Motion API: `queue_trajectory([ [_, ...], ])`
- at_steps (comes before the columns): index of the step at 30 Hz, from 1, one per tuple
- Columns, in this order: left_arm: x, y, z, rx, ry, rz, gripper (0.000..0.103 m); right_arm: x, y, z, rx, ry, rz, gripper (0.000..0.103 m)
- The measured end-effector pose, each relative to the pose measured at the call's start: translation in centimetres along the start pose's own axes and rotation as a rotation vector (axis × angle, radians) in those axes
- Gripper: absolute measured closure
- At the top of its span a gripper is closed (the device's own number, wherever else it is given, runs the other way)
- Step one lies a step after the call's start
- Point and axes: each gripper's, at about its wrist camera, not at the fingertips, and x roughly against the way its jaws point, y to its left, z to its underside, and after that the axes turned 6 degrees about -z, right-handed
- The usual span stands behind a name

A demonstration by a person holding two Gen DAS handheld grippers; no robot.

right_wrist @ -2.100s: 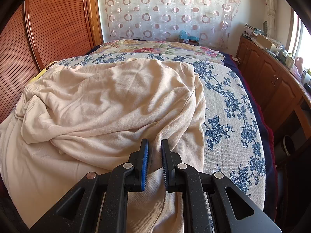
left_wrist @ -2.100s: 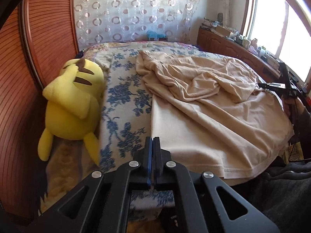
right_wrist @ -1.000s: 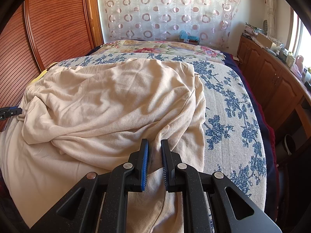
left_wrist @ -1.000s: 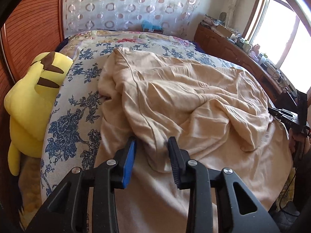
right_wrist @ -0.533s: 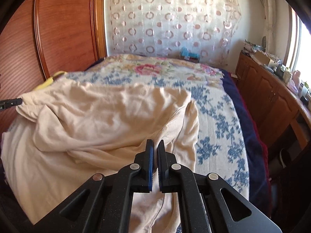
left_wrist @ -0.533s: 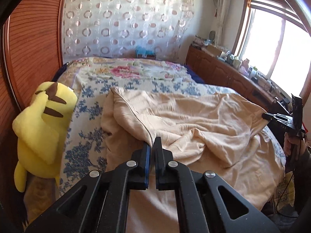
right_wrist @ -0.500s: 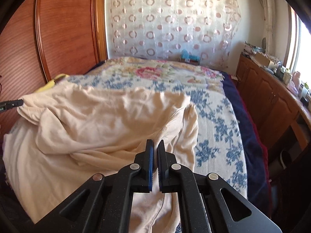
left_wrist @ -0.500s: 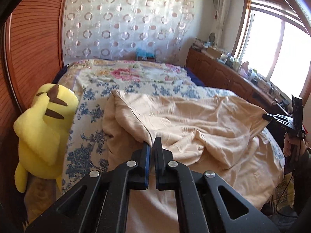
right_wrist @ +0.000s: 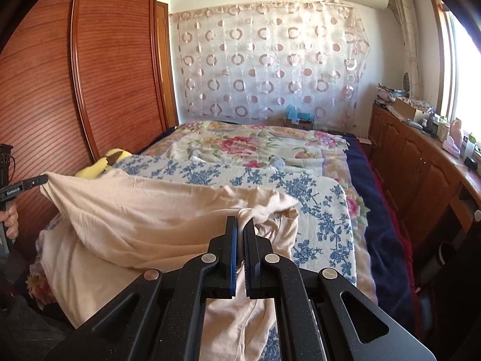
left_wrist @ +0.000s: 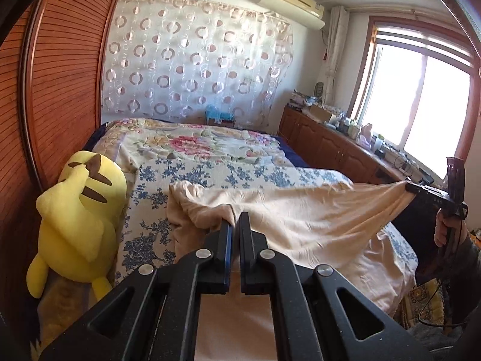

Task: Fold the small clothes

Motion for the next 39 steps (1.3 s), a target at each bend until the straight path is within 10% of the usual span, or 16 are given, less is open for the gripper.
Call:
queue_trajectory([
  [11, 4.5, 1.6, 0.0, 0.024, -0.049, -0.018, 0.098, 5.6, 0.5, 1.3, -0.002, -0.024, -0.015, 0.100],
  [21, 0.1, 4.2, 7.6, 0.059, 0.194, -0.102, 0.098, 1.5, -1.0, 8.5, -0.119, 0.195, -0.008, 0.100],
  [37, -1.7, 3.4, 11.1, -0.005, 0.324, -0.154, 0.098, -4.1, -0.7, 12.5, -0.095, 0.365, 0.028, 0.100],
  [39, -1.6, 3.4, 11.1, -0.005, 0.321, -0.158, 0.080, -3.7, -0.6, 12.8, -0.098, 0.360, 0.023, 0.100],
])
